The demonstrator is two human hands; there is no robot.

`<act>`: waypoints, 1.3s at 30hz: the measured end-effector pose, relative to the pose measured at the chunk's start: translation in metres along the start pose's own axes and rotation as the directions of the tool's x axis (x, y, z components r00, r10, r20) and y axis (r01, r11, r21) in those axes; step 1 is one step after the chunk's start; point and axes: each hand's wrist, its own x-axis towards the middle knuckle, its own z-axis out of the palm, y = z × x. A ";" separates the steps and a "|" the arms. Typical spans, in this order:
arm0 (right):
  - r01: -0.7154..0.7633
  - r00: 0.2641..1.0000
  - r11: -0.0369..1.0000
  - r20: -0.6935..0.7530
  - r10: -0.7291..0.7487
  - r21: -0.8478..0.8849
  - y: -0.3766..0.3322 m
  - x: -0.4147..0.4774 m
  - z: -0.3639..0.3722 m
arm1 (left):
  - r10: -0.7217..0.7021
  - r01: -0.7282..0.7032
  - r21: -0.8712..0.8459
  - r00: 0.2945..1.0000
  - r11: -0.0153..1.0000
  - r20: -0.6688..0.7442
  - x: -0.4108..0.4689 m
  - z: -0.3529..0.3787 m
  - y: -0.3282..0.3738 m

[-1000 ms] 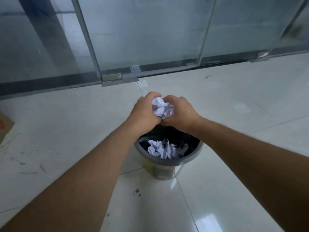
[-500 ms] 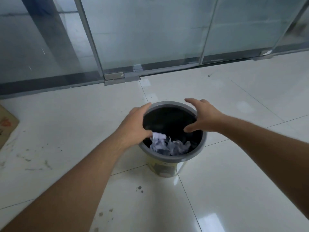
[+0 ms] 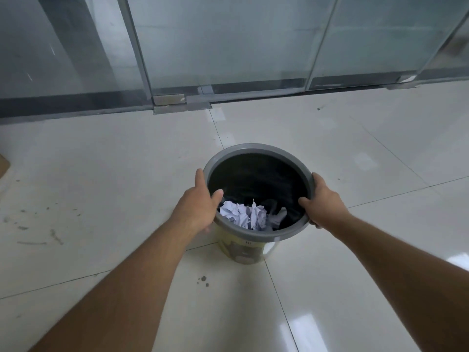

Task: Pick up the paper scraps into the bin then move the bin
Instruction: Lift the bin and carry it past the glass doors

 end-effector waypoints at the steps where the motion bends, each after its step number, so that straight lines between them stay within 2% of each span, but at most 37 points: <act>1: 0.001 1.000 1.000 -0.012 -0.001 0.005 0.000 0.001 0.001 | -0.001 0.001 0.000 0.999 1.000 -0.038 0.001 0.004 0.000; 7: 0.020 0.998 0.997 -0.060 -0.016 0.077 -0.004 -0.003 0.004 | -0.021 0.009 -0.090 0.992 0.996 -0.125 -0.002 0.011 -0.004; 12: 0.041 0.999 0.995 -0.033 -0.038 0.087 -0.053 -0.036 -0.043 | -0.082 0.063 -0.132 0.987 0.989 -0.138 -0.038 -0.051 0.028; 18: 0.108 0.993 0.989 0.042 -0.113 0.101 -0.200 -0.080 -0.200 | -0.130 0.102 -0.178 0.979 0.979 -0.155 -0.096 -0.225 0.147; 25: 0.268 0.963 0.956 -0.018 -0.268 0.120 -0.415 -0.130 -0.441 | -0.084 0.033 -0.197 0.963 0.980 -0.255 -0.181 -0.480 0.348; 29: 0.354 0.935 0.927 -0.051 -0.351 0.126 -0.524 -0.157 -0.564 | -0.051 -0.037 -0.266 0.946 0.963 -0.320 -0.223 -0.602 0.445; 34: 0.443 0.896 0.876 -0.113 -0.429 0.190 -0.616 -0.177 -0.679 | 0.014 -0.152 -0.260 0.885 0.954 -0.465 -0.263 -0.703 0.536; 39: 0.481 0.877 0.834 -0.159 -0.454 0.270 -0.651 -0.196 -0.716 | 0.072 -0.207 -0.190 0.835 0.960 -0.546 -0.291 -0.747 0.570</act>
